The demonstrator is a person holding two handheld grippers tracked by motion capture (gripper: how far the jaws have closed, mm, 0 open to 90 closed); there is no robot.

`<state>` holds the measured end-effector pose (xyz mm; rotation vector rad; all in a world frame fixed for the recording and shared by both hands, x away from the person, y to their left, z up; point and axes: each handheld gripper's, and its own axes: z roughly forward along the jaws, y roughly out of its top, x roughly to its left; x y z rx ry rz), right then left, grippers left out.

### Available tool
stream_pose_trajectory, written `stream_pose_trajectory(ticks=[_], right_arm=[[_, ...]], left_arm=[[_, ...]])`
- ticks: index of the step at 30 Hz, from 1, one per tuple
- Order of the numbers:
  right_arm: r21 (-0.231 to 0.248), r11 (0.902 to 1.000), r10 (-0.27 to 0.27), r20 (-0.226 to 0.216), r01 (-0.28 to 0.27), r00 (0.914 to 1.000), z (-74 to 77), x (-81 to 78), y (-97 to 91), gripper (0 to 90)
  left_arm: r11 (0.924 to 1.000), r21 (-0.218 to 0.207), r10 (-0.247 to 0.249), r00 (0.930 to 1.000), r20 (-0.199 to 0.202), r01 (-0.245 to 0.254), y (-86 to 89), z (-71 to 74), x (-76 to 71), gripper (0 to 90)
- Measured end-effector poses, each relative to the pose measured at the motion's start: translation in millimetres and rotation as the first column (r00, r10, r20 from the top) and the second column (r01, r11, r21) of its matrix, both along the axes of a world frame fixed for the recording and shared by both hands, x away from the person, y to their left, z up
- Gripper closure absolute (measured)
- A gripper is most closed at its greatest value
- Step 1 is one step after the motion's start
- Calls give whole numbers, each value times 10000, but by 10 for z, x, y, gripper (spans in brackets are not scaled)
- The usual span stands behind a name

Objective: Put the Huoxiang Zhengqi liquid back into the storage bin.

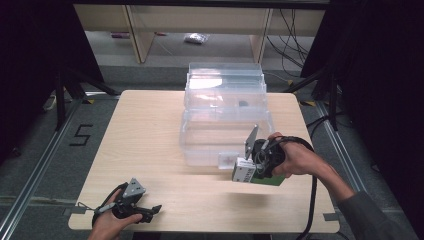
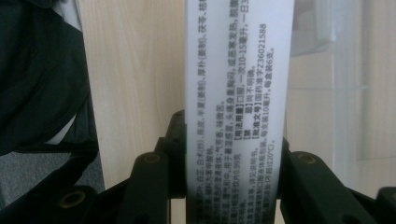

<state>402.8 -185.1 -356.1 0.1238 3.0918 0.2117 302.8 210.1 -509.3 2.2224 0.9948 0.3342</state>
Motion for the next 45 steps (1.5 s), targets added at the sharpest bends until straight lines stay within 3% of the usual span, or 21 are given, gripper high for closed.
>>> stream_pose_trajectory(ticks=[1,2,9,12,15,16,17,20,21,22,23,35,38,39,40,41,42,43,45], right_arm=[[-21,9994,-344,-72,344,9994,22,-17,-6,647],[30,9999,-111,-56,111,9999,37,9,-11,647],[-26,9989,-476,119,477,9988,231,43,-7,647],[77,9999,-100,229,98,9997,296,88,6,647],[60,9996,-279,259,277,9993,374,89,25,648],[103,9999,23,326,-26,9995,399,124,31,648],[88,9992,-380,295,378,9988,427,103,35,648],[25,9999,-114,401,114,9991,473,136,58,649],[-9,9997,-262,356,262,9990,487,129,64,649],[12,10000,76,371,-77,9993,496,163,71,649],[17,10000,-53,398,53,9992,522,178,86,649],[-167,9998,-97,504,106,9987,637,391,156,650],[-69,9998,187,647,-183,9977,641,476,186,650],[-122,9999,-70,607,77,9981,640,488,192,650],[-138,9999,44,647,-35,9979,635,526,201,650],[-199,9995,-212,625,225,9978,631,542,209,650],[-192,9998,-5,628,17,9980,619,589,212,650],[-206,9997,-130,616,143,9980,615,608,221,650],[-190,9998,-14,658,26,9978,609,668,230,650]], left_arm=[[10000,-9,6,10000,2,-6,-1,-1,0,151],[10000,-7,6,10000,3,-6,-1,0,0,151],[10000,23,36,10000,30,-36,3,-3,3,151],[9999,-40,114,9999,53,-114,-2,-8,2,151],[9999,-64,138,9999,63,-137,0,-7,2,151],[9999,-19,149,9999,46,-148,0,-7,4,151],[9999,-29,150,9999,50,-149,0,-8,4,151],[9999,-56,109,9999,48,-108,-3,-8,1,151],[10000,16,-31,10000,-12,31,3,0,0,151],[10000,-18,-9,10000,-8,9,0,-2,0,151],[10000,-16,-14,10000,-5,14,0,-1,0,151],[9999,-64,120,9999,54,-120,-1,-9,2,151],[9999,-135,89,10000,25,-88,-6,-7,-2,151],[10000,-8,-33,10000,-8,33,3,0,0,151],[9999,-97,123,9999,53,-123,-7,-8,-1,151],[9998,-141,133,9999,56,-132,-8,-8,-3,151],[10000,-52,3,10000,16,-3,3,1,-2,151],[10000,51,-25,10000,-11,25,9,4,2,151],[9999,-105,107,9999,63,-107,-2,-7,0,151]])
